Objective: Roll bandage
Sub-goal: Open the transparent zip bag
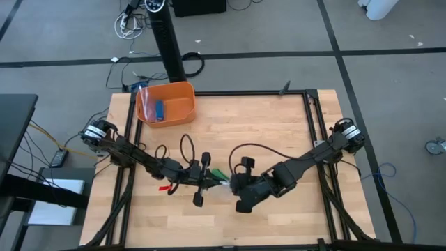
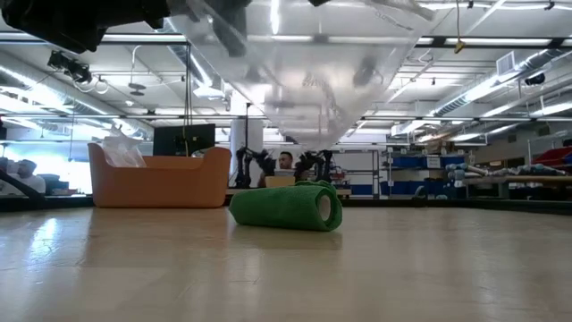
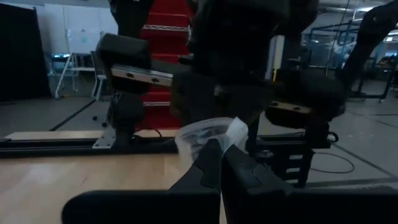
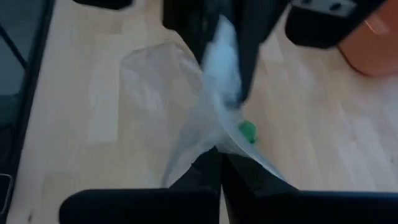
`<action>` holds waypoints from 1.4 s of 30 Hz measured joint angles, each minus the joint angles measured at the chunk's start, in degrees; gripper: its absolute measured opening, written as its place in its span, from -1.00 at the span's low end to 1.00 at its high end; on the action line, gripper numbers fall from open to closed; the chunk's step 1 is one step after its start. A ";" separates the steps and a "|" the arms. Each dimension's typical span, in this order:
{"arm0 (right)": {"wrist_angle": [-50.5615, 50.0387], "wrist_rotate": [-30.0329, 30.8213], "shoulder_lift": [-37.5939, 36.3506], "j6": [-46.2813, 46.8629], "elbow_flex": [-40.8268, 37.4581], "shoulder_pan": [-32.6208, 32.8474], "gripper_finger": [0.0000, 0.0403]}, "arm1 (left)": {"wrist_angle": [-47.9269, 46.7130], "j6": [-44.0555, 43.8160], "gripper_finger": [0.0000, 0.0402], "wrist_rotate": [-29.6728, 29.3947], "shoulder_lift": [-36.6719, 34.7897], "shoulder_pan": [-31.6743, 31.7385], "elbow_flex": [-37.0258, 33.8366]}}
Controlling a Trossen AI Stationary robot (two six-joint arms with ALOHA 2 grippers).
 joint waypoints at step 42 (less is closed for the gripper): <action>11.41 7.90 -5.47 2.65 -9.14 7.97 -0.01 | -7.59 -0.40 -1.00 -1.19 0.02 -0.48 0.00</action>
